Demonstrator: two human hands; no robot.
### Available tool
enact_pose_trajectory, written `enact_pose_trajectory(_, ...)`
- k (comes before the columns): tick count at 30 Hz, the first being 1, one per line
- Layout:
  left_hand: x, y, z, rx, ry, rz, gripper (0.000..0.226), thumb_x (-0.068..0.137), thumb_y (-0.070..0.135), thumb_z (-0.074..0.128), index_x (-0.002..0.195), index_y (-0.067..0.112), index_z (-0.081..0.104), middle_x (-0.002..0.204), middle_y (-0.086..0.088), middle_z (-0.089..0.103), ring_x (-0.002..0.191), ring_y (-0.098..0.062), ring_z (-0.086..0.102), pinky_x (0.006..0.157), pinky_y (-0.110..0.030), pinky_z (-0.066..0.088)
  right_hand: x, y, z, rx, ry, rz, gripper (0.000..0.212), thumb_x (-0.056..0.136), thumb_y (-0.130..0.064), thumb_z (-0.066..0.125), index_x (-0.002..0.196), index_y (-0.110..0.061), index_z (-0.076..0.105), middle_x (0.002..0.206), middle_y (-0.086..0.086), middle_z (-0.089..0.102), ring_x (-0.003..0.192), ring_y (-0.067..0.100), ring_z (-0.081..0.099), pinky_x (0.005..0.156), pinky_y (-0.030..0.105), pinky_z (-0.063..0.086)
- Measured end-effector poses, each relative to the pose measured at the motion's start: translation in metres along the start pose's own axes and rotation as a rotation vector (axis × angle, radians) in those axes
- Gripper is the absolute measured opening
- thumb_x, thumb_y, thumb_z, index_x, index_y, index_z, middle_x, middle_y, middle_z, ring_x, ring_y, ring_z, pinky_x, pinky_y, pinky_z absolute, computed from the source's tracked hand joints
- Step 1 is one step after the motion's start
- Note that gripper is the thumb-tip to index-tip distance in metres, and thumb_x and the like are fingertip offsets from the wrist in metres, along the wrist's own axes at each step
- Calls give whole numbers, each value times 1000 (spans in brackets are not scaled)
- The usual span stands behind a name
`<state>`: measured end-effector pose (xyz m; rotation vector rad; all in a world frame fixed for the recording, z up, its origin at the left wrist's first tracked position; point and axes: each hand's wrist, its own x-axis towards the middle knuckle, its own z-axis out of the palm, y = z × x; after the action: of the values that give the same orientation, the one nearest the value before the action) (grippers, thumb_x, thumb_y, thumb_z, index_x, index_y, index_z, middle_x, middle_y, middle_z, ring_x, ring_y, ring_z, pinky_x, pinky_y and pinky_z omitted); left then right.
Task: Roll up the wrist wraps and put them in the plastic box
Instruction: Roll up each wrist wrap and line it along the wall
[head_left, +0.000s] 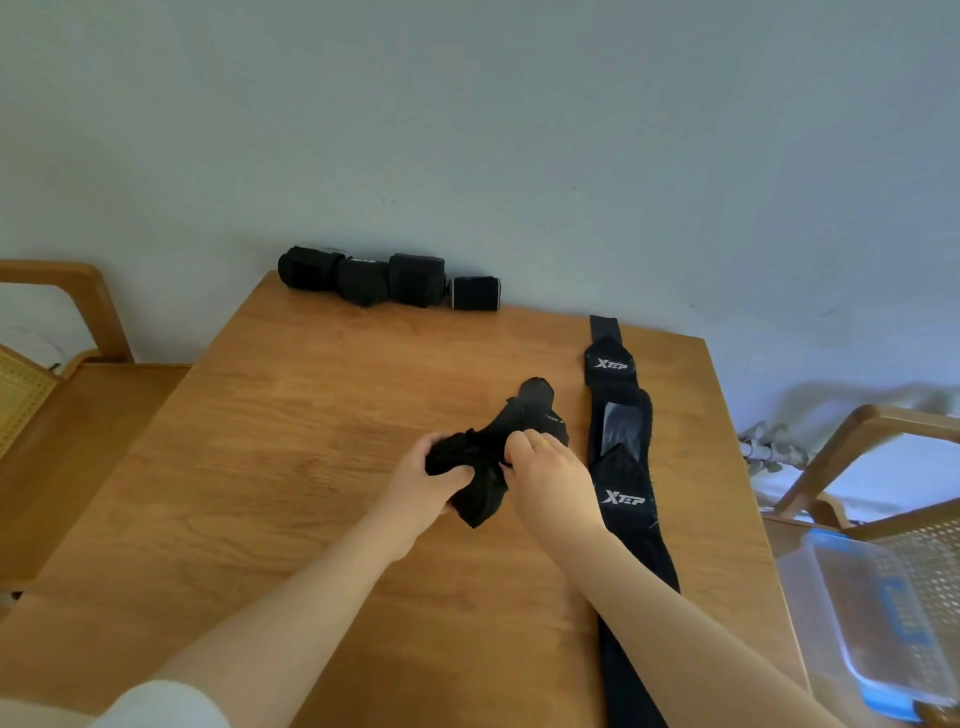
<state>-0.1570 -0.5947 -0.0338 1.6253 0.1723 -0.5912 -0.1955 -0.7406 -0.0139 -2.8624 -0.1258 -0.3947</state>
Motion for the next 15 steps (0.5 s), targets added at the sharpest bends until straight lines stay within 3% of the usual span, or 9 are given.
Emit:
enact_pose_trajectory(3, -4, -1, 2, 112, -51, 27, 45, 87, 13, 65, 124, 30, 46, 117, 5, 56, 103, -16, 59, 85, -38, 56, -1, 15, -6, 213, -179, 183, 24, 89, -12, 62, 77, -14, 42, 77, 1, 52, 69, 19, 50, 55, 26, 38)
enact_pose_trajectory(6, -7, -2, 0, 241, -57, 69, 46, 86, 18, 65, 123, 35, 45, 116, 9, 55, 105, -14, 56, 89, -38, 53, -6, 28, -11, 548, -340, 288, 28, 91, -13, 60, 72, -22, 40, 95, -7, 61, 82, 9, 56, 64, 15, 43)
enact_pose_trajectory(9, -9, -3, 1, 355, -71, 103, 49, 86, 20, 65, 127, 35, 44, 119, 10, 53, 107, -13, 53, 86, -29, 47, -10, 36, -14, 630, -530, 357, 23, 92, -19, 60, 77, -24, 43, 84, -8, 55, 72, 6, 48, 62, 17, 37)
enact_pose_trajectory(12, -10, -2, 5, 400, -82, 130, 50, 86, 22, 65, 128, 37, 42, 121, 12, 49, 106, -12, 52, 83, -26, 45, -10, 34, -14, 514, -404, 362, 8, 93, -19, 58, 90, -20, 50, 94, -3, 55, 82, 12, 53, 66, 19, 39)
enact_pose_trajectory(15, -11, 2, 10, 473, -79, 182, 52, 86, 22, 66, 129, 36, 41, 119, 14, 50, 101, -10, 54, 78, -23, 46, -11, 23, -18, 431, -285, 193, 29, 91, -16, 60, 118, -16, 52, 104, -6, 49, 91, 11, 51, 74, 21, 41)
